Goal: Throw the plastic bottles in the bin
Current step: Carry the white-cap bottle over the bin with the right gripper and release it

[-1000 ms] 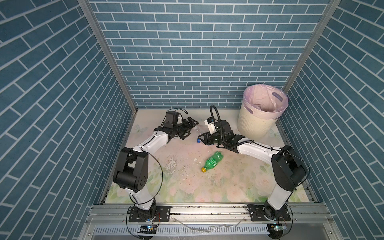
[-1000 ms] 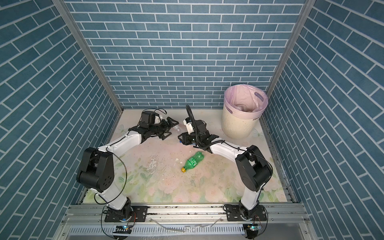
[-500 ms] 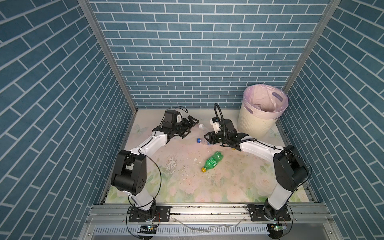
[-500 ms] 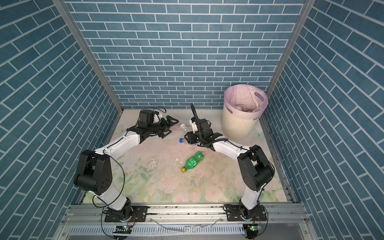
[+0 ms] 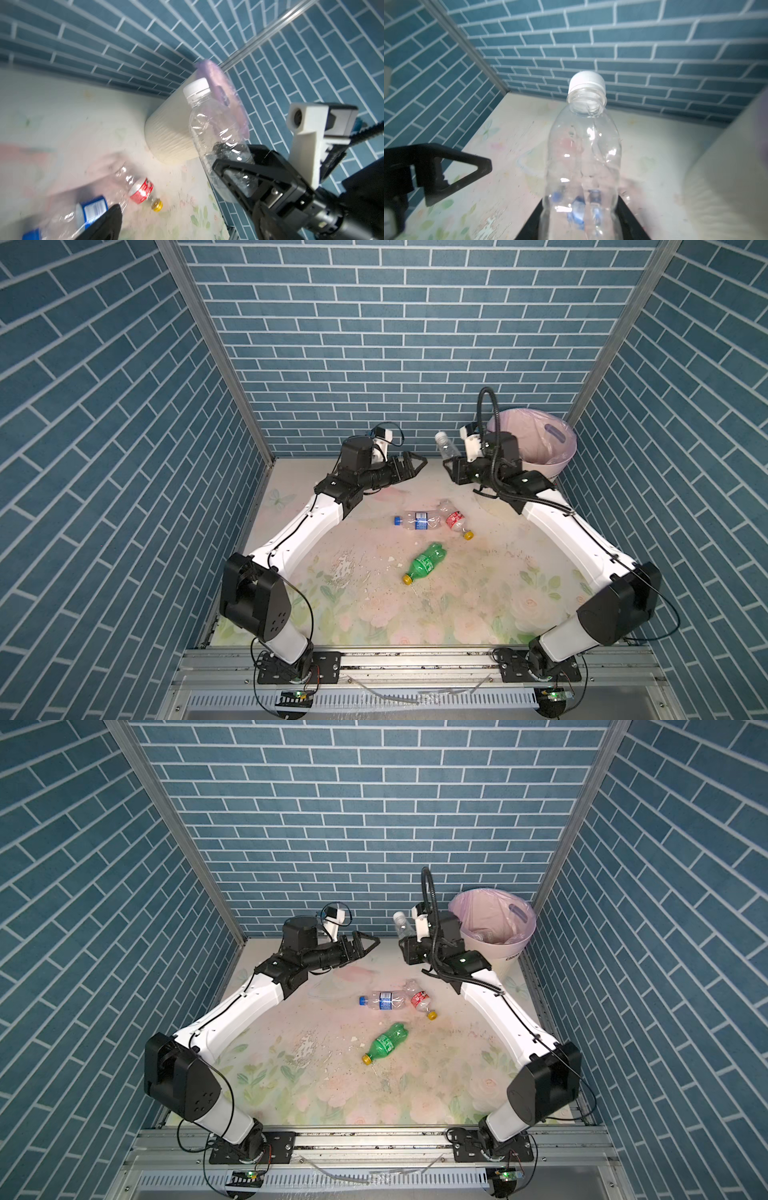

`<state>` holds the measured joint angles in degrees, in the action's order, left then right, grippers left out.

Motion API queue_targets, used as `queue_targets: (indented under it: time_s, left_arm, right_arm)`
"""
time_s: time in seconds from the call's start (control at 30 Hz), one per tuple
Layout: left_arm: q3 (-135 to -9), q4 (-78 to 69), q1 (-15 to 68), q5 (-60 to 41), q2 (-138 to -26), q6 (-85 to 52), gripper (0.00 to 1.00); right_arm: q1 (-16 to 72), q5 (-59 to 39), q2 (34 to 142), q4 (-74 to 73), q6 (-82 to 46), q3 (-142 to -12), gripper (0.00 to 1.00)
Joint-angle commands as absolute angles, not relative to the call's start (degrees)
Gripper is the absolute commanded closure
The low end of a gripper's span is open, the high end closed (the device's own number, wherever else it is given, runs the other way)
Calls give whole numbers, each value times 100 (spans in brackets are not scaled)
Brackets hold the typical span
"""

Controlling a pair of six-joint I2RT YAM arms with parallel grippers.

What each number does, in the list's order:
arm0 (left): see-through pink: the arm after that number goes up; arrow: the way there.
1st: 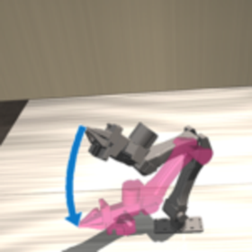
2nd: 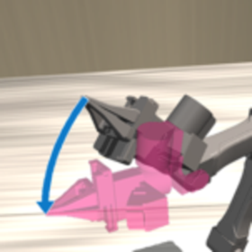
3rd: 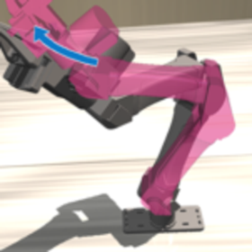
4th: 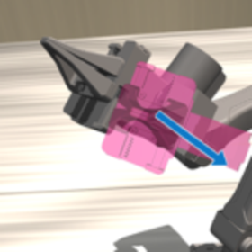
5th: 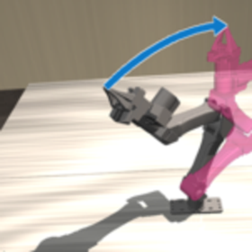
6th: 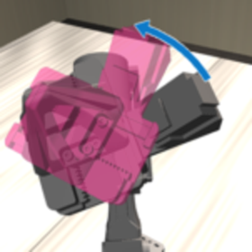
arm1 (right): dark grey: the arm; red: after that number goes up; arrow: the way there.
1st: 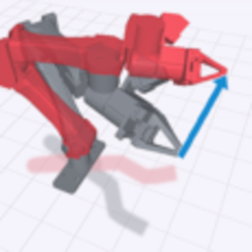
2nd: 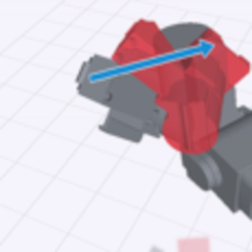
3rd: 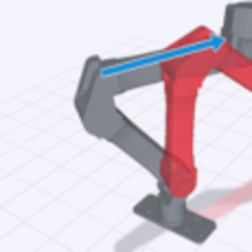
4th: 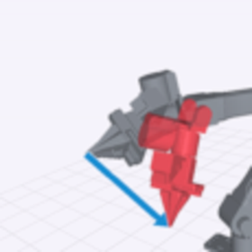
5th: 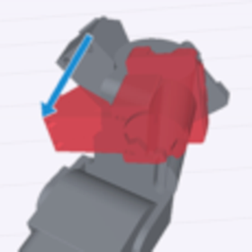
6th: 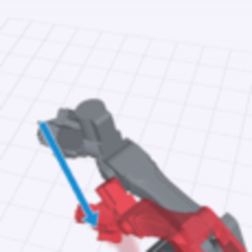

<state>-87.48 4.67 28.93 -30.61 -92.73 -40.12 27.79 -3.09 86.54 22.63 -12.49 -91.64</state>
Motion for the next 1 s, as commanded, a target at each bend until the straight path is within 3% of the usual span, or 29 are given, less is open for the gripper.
queue_targets:
  time_s: [0.0,0.07,0.4,0.63,0.7,0.73,0.8,0.83,0.97]
  left_arm:
    - [-9401,912,3338,-2838,-9550,-3094,1]
    - [-9771,914,3536,-2836,-9730,-2967,1]
    - [-10852,979,3991,-2874,-10306,-2812,1]
    - [-10737,1076,4000,-2806,-10279,-2726,1]
    - [-10689,1139,4000,-2756,-10256,-2716,1]
    - [-10655,1175,4000,-2751,-10251,-2707,1]
    - [-10564,1220,3999,-2719,-10199,-2705,1]
    - [-10501,1234,3999,-2694,-10167,-2705,1]
    - [-10288,1178,3999,-2637,-10093,-2721,1]
  right_arm:
    - [2687,838,8180,2940,-402,-10000,68]
    - [2613,1172,8001,3053,-206,-10382,74]
    - [2346,2409,7680,2841,644,-11484,74]
    - [1462,2188,8572,2778,114,-11409,72]
    - [1072,2051,9129,3038,-309,-11475,61]
    - [907,2131,9484,3330,-554,-11659,48]
    - [782,2065,10000,3937,-666,-12163,13]
    - [831,2189,10087,4095,-631,-12360,3]
    - [1045,2179,9514,3526,-462,-12097,1]
